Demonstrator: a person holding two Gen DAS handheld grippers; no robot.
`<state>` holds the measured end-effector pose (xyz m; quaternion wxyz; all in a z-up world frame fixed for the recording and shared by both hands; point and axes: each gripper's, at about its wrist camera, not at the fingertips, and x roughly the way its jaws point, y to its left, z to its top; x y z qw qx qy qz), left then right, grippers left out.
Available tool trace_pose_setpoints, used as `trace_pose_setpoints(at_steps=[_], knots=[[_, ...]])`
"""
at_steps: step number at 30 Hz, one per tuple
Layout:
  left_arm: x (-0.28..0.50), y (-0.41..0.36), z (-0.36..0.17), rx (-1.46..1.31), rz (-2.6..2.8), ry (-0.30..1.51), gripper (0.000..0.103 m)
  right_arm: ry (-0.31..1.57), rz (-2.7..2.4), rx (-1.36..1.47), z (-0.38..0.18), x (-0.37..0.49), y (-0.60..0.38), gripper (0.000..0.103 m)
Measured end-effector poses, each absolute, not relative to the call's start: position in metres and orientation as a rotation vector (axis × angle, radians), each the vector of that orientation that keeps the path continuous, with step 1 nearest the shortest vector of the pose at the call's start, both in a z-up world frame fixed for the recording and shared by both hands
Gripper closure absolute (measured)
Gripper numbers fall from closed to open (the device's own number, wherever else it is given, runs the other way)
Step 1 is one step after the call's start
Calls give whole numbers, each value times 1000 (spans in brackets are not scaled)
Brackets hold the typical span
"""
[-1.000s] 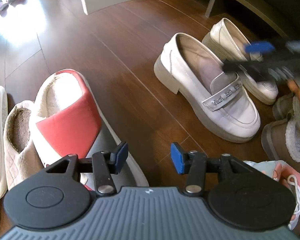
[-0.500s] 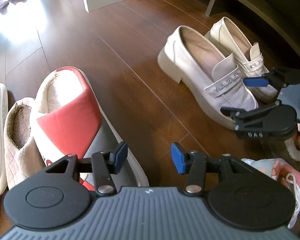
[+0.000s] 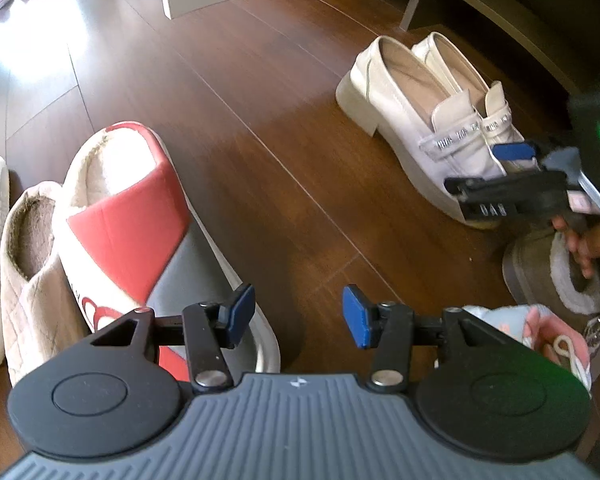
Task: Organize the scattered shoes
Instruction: 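Move both grippers over to the red-grey and beige slippers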
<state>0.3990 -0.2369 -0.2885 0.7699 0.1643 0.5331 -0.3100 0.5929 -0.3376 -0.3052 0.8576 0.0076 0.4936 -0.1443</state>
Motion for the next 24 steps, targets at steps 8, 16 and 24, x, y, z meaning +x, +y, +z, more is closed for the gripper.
trace_pose_setpoints(at_steps=[8,16,24], knots=[[386,-153,-242,471,-628,1156,45,934,-162,121,-248,565,-309,16],[375,-71,-221,362,-506,1155,45,951,130,78,-223,553,-205,13],[376,-32,-228,199,-445,1141,43,989,204,-23,-217,565,-145,13]])
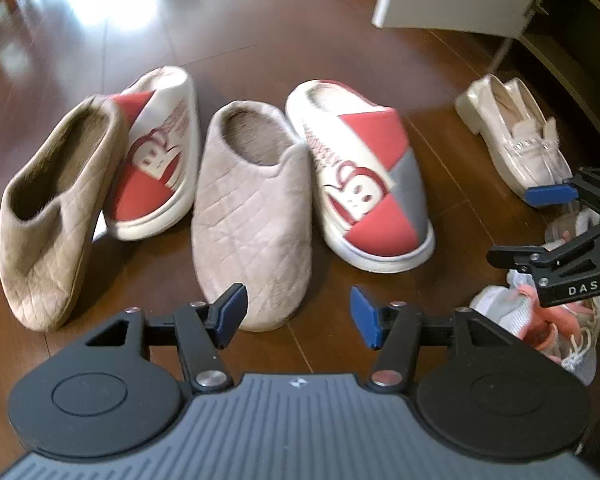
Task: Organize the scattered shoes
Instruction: 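Move both grippers over to the red-grey and beige slippers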
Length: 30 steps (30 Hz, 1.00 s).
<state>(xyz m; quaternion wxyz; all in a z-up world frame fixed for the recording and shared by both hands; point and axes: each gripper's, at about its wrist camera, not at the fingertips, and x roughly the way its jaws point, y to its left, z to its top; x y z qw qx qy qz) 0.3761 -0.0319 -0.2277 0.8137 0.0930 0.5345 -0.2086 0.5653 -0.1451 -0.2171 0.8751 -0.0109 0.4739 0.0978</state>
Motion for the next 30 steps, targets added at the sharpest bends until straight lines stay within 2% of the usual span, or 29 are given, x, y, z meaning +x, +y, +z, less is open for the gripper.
trace_pose_setpoints(at_steps=[8,14,24,30], knots=[[383,6,-240,88,-379,1147,43,989,238,-57,-212,594,-124,13],[394,44,-246,25,-279,1143,43,929,293,-52,-199,626,-99,17],[417,76,-251,54,-191,1050,43,873,334,-77,-187,679,-52,20],[427,73,-243,89,-229,993,43,867,276,-46,-184,708,-55,22]])
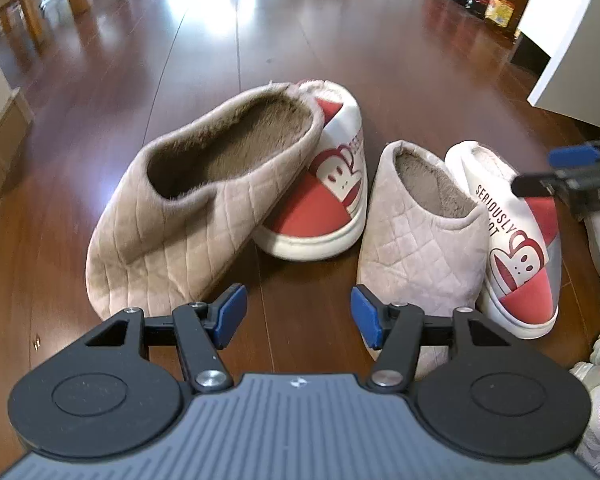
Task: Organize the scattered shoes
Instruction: 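Grasp a red-grey slipper by its heel with the left gripper and lift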
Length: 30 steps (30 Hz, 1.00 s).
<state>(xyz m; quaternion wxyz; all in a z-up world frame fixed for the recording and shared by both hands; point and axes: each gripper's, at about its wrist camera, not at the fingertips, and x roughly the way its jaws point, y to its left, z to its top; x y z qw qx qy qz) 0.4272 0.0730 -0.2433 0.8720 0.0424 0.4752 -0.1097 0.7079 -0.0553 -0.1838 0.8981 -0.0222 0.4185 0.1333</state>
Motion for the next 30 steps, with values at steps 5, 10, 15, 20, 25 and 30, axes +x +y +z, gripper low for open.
trace_pose_setpoints(at_steps=[5,10,15,20,25,30], knots=[[457,62,-219,106,-262,924,42,937,253,51,-192,735,-66,24],[521,46,-189,195,-306,857,38,930,258,126,-181,791,-59,29],[636,27,-198,339,-399,1039,38,952,260,302,-177,824,-60,29],[716,22,-238,278,-446,1269,40,1001,199,389,-193,832,-72,28],[740,14,-302,313,-527,1533,82,1024,84,449,-202,822,-96,23],[726,21,-304,242,-578,1492,88,989,-14,274,-186,744,-141,21]])
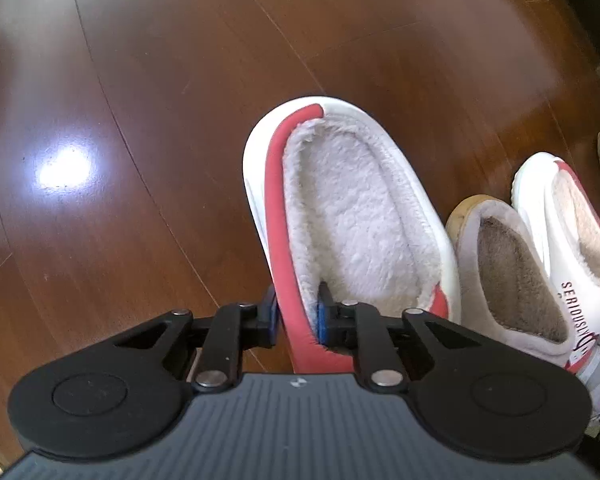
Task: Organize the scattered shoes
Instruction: 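Grasp a red-grey slipper by its heel with the left gripper and lift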
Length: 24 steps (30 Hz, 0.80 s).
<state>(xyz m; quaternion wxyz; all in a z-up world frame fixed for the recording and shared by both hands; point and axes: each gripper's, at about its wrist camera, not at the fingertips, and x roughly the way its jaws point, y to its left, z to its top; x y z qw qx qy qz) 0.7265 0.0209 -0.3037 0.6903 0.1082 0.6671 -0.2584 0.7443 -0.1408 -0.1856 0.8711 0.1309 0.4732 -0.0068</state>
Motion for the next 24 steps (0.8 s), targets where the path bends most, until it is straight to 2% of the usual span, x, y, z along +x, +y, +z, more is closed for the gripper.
trace_pose_setpoints(at_steps=[3,6,10,13,15,19,24], knots=[[718,35,-278,94,-589,1388,89,983,-78,203,-176,694,-175,21],[710,53,-244,-59,-548,1257,89,960,-121,260,-173,659,-206,21],[679,82,-186,-273,-461,1103,89,927,-86,318,-182,640,-226,21],[639,74,-147,-327,-445,1019,89,894,14,306,-185,641,-219,21],[630,68,-136,-343,-455,1010,89,823,80,274,-179,639,-211,21],[564,-7,-118,-357,-497,1053,89,741,108,276,-173,623,-220,21],[522,-104,-163,-407,-553,1236,89,684,11,328,-170,566,-276,21]])
